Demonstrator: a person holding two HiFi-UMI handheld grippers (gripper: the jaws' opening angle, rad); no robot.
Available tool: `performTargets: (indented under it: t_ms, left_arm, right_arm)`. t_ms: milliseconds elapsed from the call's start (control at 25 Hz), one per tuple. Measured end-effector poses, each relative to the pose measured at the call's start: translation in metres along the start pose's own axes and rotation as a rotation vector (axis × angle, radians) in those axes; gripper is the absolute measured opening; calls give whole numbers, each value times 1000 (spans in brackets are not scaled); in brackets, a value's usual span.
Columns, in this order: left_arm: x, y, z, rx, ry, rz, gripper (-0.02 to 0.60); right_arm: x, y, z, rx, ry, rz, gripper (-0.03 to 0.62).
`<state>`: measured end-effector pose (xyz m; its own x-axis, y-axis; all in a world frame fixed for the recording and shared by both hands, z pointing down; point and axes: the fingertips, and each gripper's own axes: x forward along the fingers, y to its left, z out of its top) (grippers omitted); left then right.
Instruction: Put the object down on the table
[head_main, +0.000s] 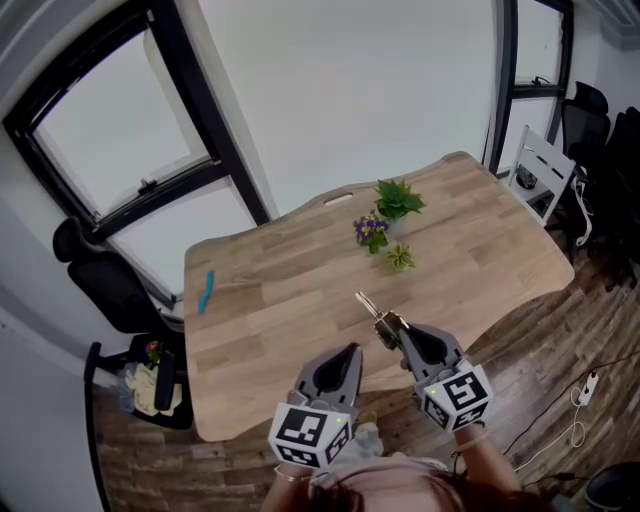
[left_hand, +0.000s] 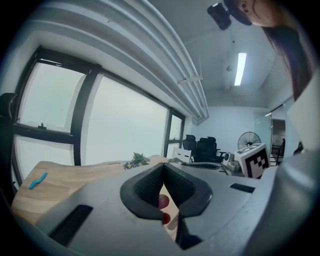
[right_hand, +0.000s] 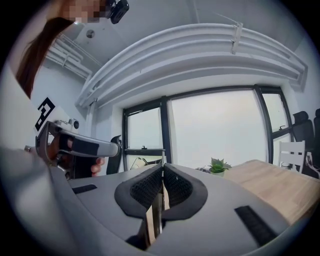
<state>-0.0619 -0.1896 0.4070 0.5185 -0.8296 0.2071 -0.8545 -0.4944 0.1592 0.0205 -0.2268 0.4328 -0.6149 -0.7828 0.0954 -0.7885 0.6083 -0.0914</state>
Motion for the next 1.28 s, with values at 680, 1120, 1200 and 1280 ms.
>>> performTargets:
  t_ms: [680, 1120, 1200, 1280]
  left_arm:
    - [21, 42, -6, -22, 29, -38, 2]
    - [26, 49, -11, -35, 50, -55, 3]
    - [28, 50, -13, -36, 54, -58, 3]
    - [30, 49, -14, -38, 55, -62, 2]
  right_arm:
    - [56, -14, -64, -151, 193, 6, 8]
    - [71, -31, -108, -224, 289, -4, 8]
    - [74, -33, -116, -235, 305, -5, 8]
    - [77, -35, -125, -247, 323, -8, 8]
